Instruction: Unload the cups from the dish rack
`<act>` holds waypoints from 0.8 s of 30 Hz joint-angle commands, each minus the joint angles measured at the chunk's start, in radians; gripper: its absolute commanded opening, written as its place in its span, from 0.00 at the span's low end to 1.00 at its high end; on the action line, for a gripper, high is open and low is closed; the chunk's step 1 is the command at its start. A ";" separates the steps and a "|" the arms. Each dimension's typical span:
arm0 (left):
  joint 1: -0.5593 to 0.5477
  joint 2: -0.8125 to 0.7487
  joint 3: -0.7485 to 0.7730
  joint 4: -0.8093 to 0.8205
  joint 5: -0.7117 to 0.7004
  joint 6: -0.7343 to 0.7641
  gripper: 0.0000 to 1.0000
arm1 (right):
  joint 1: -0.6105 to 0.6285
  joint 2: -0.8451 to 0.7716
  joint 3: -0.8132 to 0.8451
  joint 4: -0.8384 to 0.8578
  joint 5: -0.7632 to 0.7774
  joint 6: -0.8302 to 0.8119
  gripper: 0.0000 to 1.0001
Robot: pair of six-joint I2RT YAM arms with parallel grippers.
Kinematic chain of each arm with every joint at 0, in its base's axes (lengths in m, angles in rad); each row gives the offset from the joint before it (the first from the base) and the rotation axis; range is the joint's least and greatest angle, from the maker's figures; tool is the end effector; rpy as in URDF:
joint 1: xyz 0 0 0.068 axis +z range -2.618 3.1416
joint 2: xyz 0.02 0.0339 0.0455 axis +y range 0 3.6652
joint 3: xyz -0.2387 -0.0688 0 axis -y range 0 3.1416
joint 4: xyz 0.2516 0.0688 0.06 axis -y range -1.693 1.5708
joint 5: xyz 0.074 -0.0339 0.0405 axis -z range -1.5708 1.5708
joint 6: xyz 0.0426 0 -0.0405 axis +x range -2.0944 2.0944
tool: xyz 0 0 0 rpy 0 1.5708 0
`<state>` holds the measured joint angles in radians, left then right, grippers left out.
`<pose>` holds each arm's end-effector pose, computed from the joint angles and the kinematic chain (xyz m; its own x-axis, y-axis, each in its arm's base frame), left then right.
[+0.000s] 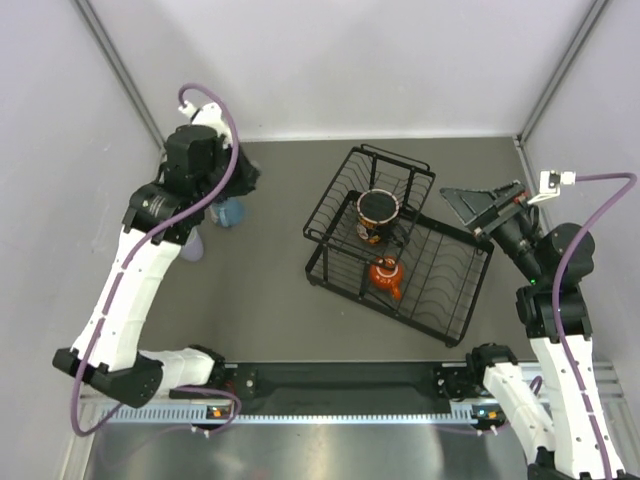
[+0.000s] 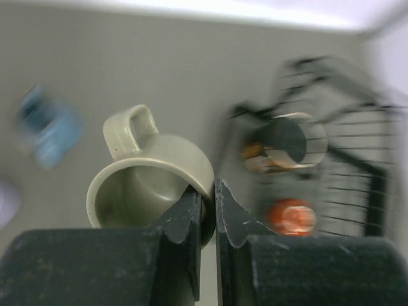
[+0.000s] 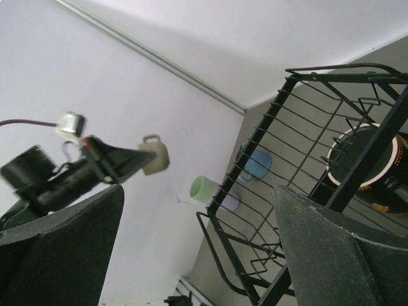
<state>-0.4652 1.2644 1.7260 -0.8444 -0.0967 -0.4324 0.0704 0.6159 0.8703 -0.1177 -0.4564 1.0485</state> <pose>0.2293 -0.1105 0.4634 -0.4567 -0.2375 -0.8574 0.1928 0.9144 -0.3560 0.1630 0.0303 0.3881 -0.3644 0.7542 -0.5463 -0.3666 0.4231 0.8286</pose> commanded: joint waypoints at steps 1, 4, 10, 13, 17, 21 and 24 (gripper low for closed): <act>0.134 -0.034 -0.146 -0.047 0.018 0.000 0.00 | 0.006 -0.013 -0.007 -0.002 0.007 -0.056 1.00; 0.160 -0.056 -0.284 -0.019 0.008 -0.017 0.00 | 0.005 -0.016 -0.013 -0.014 0.016 -0.094 1.00; 0.188 -0.071 -0.503 0.039 -0.003 -0.097 0.00 | 0.003 -0.018 -0.034 -0.046 0.047 -0.123 1.00; 0.204 -0.088 -0.606 0.071 -0.037 -0.150 0.00 | 0.005 0.002 -0.036 -0.066 0.030 -0.120 1.00; 0.238 -0.103 -0.692 0.094 -0.034 -0.176 0.00 | 0.003 0.005 -0.036 -0.091 0.036 -0.145 1.00; 0.272 -0.108 -0.781 0.105 -0.018 -0.212 0.00 | 0.005 -0.011 -0.034 -0.126 0.084 -0.163 1.00; 0.295 -0.115 -0.828 0.107 -0.035 -0.235 0.00 | 0.003 -0.021 -0.042 -0.143 0.110 -0.168 1.00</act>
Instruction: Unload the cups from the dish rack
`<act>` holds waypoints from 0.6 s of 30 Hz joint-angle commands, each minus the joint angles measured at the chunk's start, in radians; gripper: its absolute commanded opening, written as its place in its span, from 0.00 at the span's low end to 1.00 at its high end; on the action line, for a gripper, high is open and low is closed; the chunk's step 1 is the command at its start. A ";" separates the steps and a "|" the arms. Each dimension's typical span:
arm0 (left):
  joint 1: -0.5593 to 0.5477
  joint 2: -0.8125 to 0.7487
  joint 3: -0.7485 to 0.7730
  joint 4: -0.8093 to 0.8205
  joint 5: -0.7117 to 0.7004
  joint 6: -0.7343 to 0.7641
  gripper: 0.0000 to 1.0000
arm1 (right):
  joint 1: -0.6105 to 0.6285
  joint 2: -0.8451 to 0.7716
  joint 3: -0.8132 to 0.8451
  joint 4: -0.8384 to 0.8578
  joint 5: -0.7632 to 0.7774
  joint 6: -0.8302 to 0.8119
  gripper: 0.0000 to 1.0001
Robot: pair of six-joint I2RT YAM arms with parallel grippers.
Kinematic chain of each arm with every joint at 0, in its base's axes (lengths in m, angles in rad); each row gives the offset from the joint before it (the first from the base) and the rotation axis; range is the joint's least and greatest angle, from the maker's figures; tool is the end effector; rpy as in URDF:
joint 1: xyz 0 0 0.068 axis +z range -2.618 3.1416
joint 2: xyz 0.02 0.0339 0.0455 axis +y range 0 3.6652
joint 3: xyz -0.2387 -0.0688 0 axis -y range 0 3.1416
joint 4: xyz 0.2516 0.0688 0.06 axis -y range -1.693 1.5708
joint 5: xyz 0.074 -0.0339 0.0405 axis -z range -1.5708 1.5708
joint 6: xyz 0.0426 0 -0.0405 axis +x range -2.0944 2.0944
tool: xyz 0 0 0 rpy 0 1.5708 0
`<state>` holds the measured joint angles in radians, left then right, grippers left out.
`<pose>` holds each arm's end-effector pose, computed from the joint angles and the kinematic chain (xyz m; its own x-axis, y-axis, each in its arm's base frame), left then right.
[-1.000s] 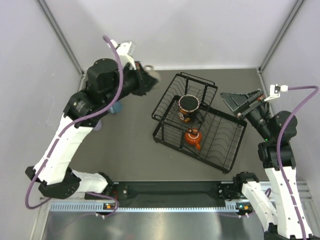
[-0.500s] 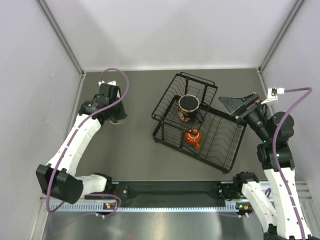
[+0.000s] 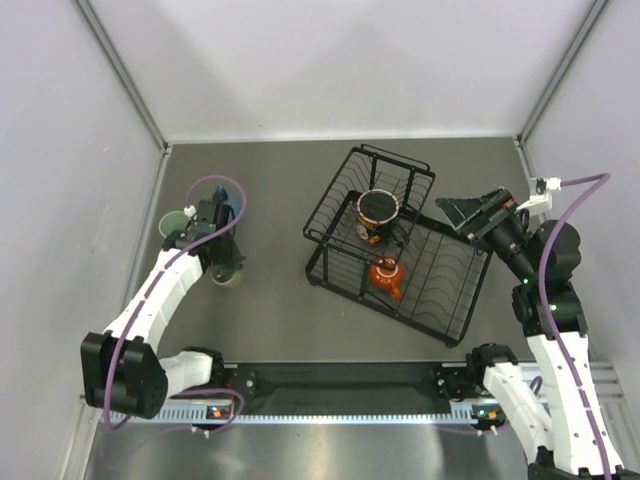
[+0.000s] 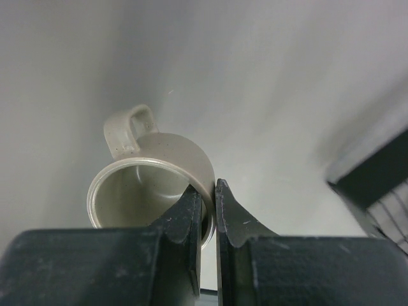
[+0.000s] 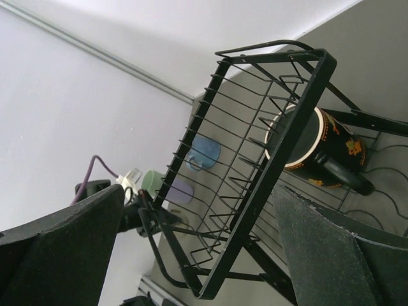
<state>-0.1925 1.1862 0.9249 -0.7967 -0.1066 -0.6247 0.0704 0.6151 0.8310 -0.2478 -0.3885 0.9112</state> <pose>0.2424 -0.0426 0.2263 -0.7750 -0.4414 -0.4522 -0.3875 0.8972 -0.2117 0.1698 0.0281 0.3601 -0.3694 0.7071 -0.6029 -0.2462 0.5512 0.7972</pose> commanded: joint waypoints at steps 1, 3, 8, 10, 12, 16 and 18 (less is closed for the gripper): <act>0.027 -0.042 -0.037 0.057 -0.037 -0.053 0.00 | 0.005 -0.020 -0.004 -0.022 0.042 -0.035 1.00; 0.039 -0.046 -0.063 0.054 -0.047 -0.063 0.00 | 0.003 -0.021 -0.003 -0.028 0.042 -0.038 1.00; 0.056 -0.056 -0.126 0.067 -0.039 -0.087 0.00 | 0.003 -0.026 0.000 -0.056 0.054 -0.055 1.00; 0.056 -0.050 -0.136 0.074 -0.042 -0.099 0.00 | 0.002 -0.028 0.002 -0.061 0.056 -0.067 1.00; 0.061 -0.039 -0.139 0.064 -0.047 -0.127 0.00 | 0.003 -0.028 -0.001 -0.068 0.062 -0.072 1.00; 0.064 -0.010 -0.169 0.086 -0.048 -0.170 0.00 | 0.000 -0.029 -0.020 -0.085 0.086 -0.080 1.00; 0.064 0.010 -0.175 0.083 -0.053 -0.167 0.00 | 0.000 -0.031 -0.030 -0.093 0.092 -0.083 1.00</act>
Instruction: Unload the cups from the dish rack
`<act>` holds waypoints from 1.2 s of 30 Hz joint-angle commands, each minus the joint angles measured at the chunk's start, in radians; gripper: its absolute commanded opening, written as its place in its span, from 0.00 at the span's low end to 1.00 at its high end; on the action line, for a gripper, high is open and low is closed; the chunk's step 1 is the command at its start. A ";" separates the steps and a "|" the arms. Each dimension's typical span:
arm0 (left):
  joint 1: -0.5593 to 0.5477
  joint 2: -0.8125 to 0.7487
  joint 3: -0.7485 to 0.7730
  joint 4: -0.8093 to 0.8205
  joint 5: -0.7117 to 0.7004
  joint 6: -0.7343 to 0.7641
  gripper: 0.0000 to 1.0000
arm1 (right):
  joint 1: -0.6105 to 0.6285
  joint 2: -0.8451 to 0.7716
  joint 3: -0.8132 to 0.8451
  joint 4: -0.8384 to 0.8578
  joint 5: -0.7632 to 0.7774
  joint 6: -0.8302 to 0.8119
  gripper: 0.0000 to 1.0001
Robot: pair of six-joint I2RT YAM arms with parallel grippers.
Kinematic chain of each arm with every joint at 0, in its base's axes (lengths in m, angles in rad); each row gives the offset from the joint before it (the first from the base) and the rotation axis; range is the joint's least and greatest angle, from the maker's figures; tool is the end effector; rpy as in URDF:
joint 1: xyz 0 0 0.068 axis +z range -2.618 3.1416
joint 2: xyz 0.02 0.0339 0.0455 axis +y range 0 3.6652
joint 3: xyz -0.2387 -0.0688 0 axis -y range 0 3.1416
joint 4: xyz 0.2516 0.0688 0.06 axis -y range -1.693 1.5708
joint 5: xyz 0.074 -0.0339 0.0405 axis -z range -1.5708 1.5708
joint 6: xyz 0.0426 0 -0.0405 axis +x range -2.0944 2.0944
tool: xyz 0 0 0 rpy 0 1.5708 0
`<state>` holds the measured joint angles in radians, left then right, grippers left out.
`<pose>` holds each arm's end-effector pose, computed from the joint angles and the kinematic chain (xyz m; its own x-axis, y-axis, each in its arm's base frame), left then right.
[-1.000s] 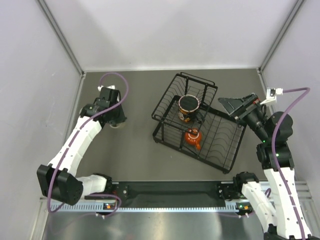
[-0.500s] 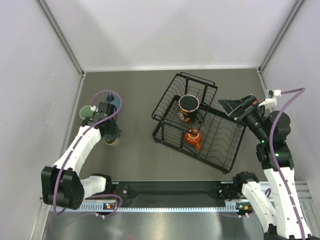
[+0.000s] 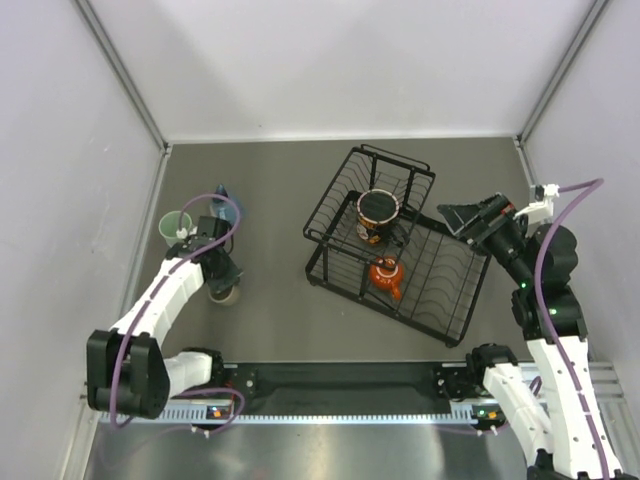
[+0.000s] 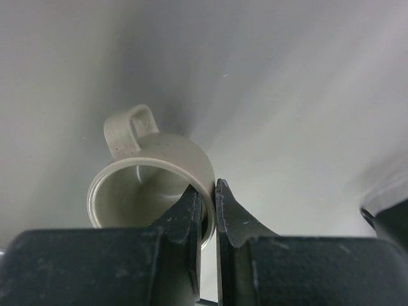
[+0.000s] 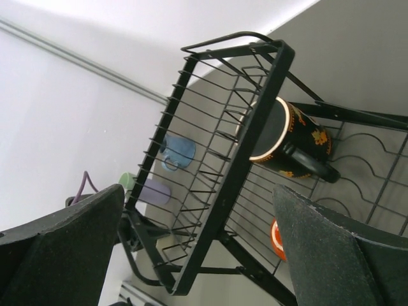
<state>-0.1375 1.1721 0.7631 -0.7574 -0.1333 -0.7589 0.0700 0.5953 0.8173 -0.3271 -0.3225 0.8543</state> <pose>0.2264 -0.0256 0.1816 -0.7186 -0.5891 -0.3696 -0.5657 0.8043 -0.1821 0.1670 0.0252 0.3493 -0.3559 0.6920 -0.6280 -0.1711 0.6124 0.7718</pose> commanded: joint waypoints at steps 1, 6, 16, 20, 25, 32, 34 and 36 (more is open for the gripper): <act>0.009 0.043 -0.015 0.043 -0.028 -0.033 0.00 | 0.002 -0.011 -0.020 -0.015 0.028 -0.029 1.00; 0.010 0.092 -0.038 0.056 -0.026 -0.034 0.00 | -0.001 -0.023 -0.053 -0.018 0.068 -0.040 1.00; 0.010 0.075 -0.050 0.067 0.000 -0.030 0.39 | -0.002 -0.028 -0.096 -0.023 0.062 -0.135 1.00; 0.009 0.064 -0.027 0.064 0.027 -0.016 0.51 | -0.001 -0.014 -0.127 -0.075 0.125 -0.150 1.00; 0.009 0.021 0.005 0.081 0.107 0.007 0.61 | -0.002 0.017 -0.165 -0.145 0.148 -0.150 1.00; 0.007 -0.031 0.074 0.107 0.268 0.070 0.76 | -0.001 0.009 -0.271 -0.178 0.129 -0.173 0.90; 0.007 -0.048 0.102 0.113 0.300 0.087 0.81 | -0.001 0.001 -0.297 -0.164 0.129 -0.167 0.87; 0.007 -0.060 0.122 0.113 0.319 0.107 0.87 | -0.001 -0.015 -0.340 -0.097 0.100 -0.175 0.85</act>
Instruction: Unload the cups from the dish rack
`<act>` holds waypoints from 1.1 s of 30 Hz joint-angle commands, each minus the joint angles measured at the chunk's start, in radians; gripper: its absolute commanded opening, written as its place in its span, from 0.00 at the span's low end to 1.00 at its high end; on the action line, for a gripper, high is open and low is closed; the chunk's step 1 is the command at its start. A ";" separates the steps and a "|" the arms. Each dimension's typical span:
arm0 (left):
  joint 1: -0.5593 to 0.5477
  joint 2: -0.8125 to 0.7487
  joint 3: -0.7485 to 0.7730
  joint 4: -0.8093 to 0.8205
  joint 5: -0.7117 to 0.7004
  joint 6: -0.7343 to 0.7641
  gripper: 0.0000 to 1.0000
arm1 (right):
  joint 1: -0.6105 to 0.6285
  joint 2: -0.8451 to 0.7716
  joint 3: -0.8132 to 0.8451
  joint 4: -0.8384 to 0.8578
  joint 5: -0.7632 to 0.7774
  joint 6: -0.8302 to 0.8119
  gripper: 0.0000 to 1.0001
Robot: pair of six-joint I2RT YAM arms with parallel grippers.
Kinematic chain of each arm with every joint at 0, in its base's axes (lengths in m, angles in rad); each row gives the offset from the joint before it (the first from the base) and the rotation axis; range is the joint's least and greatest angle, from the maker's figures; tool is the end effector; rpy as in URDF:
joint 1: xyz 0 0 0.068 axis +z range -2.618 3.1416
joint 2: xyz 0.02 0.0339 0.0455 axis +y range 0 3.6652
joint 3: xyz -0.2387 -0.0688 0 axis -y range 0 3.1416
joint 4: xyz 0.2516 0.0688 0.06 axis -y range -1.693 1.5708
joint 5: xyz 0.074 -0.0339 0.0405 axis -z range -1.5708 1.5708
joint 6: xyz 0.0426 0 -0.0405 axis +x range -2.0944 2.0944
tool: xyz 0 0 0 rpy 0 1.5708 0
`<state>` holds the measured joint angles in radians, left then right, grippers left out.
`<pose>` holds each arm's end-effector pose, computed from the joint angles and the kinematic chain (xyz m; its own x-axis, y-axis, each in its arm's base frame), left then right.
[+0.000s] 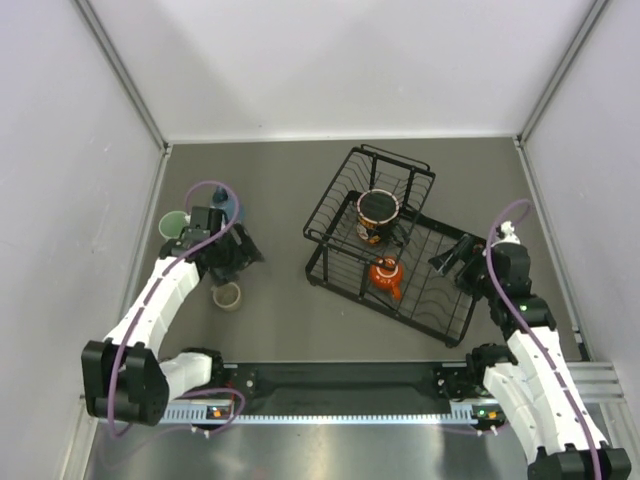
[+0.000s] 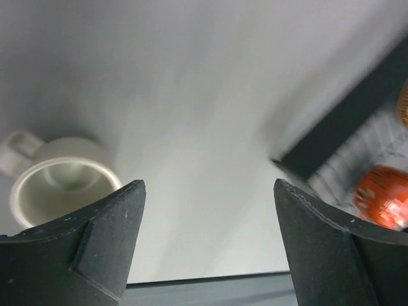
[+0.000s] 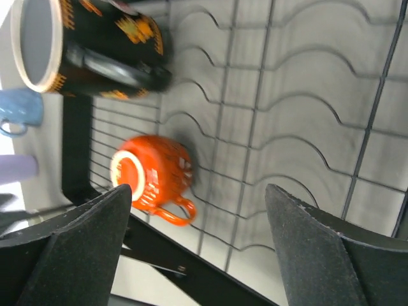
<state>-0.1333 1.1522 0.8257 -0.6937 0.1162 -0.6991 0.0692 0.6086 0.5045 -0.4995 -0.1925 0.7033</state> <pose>0.2386 -0.0370 0.2086 -0.7702 -0.5416 -0.3369 -0.3965 0.8202 -0.4123 0.1750 0.0203 0.2178 -0.5774 0.5963 -0.5577 0.1946 0.7639 0.6153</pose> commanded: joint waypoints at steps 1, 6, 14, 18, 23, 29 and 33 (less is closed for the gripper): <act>0.003 -0.043 0.078 0.049 0.086 0.053 0.87 | 0.000 -0.038 -0.047 0.120 -0.054 -0.036 0.82; 0.003 -0.068 0.104 0.083 0.164 0.095 0.87 | 0.004 -0.023 -0.141 0.299 -0.159 -0.111 0.66; 0.003 -0.112 0.038 0.163 0.238 0.110 0.86 | 0.150 0.016 -0.106 0.187 -0.075 -0.205 0.58; 0.003 -0.101 0.026 0.168 0.257 0.127 0.86 | 0.242 -0.072 -0.165 0.257 -0.058 -0.148 0.59; 0.003 -0.106 0.029 0.174 0.258 0.135 0.86 | 0.287 -0.106 -0.224 0.319 -0.056 -0.137 0.60; 0.003 -0.108 0.023 0.183 0.260 0.133 0.86 | 0.323 -0.086 -0.231 0.334 -0.035 -0.160 0.61; 0.003 -0.106 0.020 0.192 0.264 0.131 0.86 | 0.357 -0.058 -0.253 0.406 -0.027 -0.154 0.62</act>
<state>-0.1333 1.0584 0.8558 -0.5728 0.3603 -0.5800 0.3927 0.5301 0.2665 -0.1993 -0.2417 0.5598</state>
